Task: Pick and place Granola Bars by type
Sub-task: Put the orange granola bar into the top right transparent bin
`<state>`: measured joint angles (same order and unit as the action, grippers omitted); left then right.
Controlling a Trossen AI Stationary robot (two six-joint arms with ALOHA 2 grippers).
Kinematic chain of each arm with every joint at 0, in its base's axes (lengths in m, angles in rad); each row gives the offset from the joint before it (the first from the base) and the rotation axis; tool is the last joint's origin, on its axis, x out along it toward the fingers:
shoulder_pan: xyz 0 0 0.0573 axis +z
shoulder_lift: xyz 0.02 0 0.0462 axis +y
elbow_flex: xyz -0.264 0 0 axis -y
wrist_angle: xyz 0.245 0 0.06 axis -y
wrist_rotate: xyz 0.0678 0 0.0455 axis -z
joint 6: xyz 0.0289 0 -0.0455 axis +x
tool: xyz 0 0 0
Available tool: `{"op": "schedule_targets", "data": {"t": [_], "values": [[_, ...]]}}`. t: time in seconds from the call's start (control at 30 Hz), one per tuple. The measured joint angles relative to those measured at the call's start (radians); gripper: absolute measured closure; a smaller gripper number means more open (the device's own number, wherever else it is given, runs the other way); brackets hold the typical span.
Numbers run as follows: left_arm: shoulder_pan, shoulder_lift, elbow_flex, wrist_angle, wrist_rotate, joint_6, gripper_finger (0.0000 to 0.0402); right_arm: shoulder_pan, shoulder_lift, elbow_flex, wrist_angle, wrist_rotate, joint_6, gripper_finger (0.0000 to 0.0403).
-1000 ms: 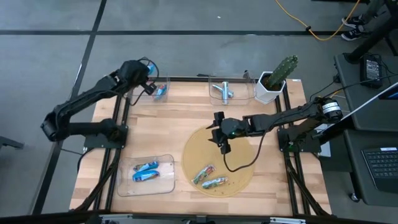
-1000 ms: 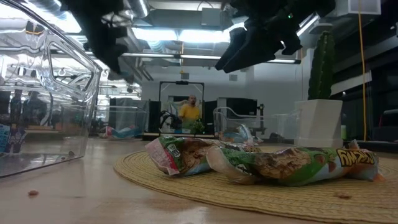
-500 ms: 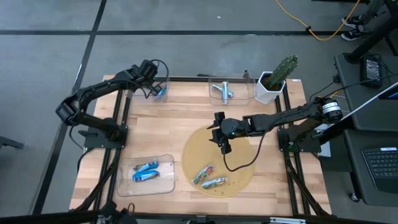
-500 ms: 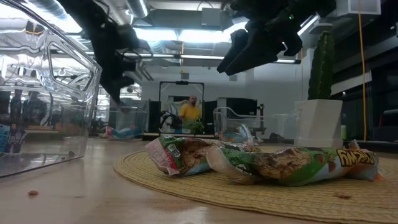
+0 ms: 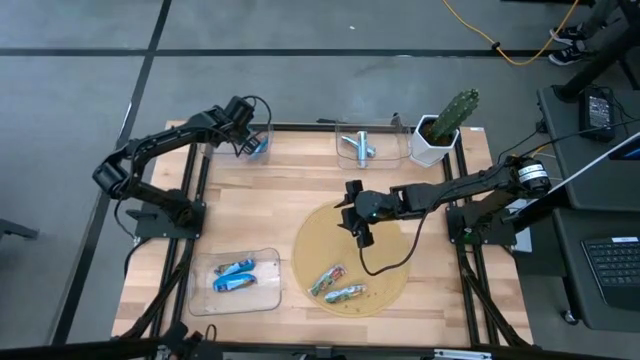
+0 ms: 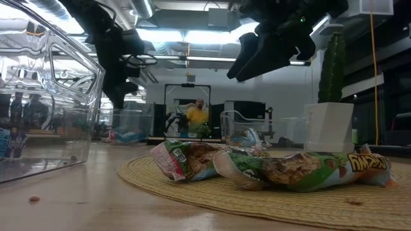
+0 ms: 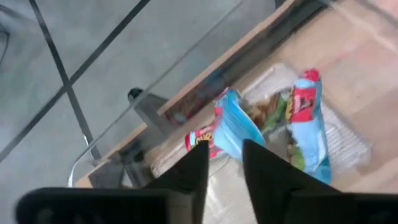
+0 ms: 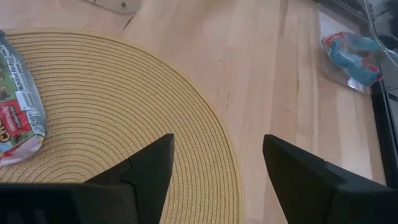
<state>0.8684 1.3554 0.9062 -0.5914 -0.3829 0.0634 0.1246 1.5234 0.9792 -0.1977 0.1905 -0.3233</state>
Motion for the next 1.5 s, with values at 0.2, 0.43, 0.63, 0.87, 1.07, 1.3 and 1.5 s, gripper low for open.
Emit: {"op": "schedule_targets", "data": {"t": [0.2, 0.43, 0.63, 0.87, 1.07, 1.3, 1.5], "values": [[-0.004, -0.051, 0.000, -0.101, -0.018, -0.008, 0.0248, 0.000, 0.000, 0.000, -0.001, 0.000, 0.000, 0.0154], [-0.093, -0.231, 0.000, -0.230, 0.046, -0.062, 0.0227, 0.000, 0.000, 0.000, -0.063, -0.105, -0.021, 0.0154], [-0.277, -0.425, 0.000, -0.301, 0.113, -0.164, 0.0240, 0.073, 0.000, 0.000, -0.194, -0.314, -0.026, 0.0154], [-0.534, -0.542, 0.000, -0.322, 0.112, -0.346, 0.0253, 0.231, 0.005, 0.000, -0.282, -0.319, -0.060, 0.0154], [-0.753, -0.532, 0.000, -0.310, 0.024, -0.463, 0.0256, 0.301, 0.036, 0.000, -0.197, -0.324, -0.067, 0.0154], [-0.921, -0.497, 0.000, -0.277, -0.087, -0.526, 0.0256, 0.305, 0.123, 0.000, -0.103, -0.329, 0.011, 0.0154], [-0.983, -0.482, 0.000, -0.226, -0.126, -0.532, 0.0256, 0.306, 0.203, 0.000, -0.083, -0.366, 0.058, 0.0154]]}}
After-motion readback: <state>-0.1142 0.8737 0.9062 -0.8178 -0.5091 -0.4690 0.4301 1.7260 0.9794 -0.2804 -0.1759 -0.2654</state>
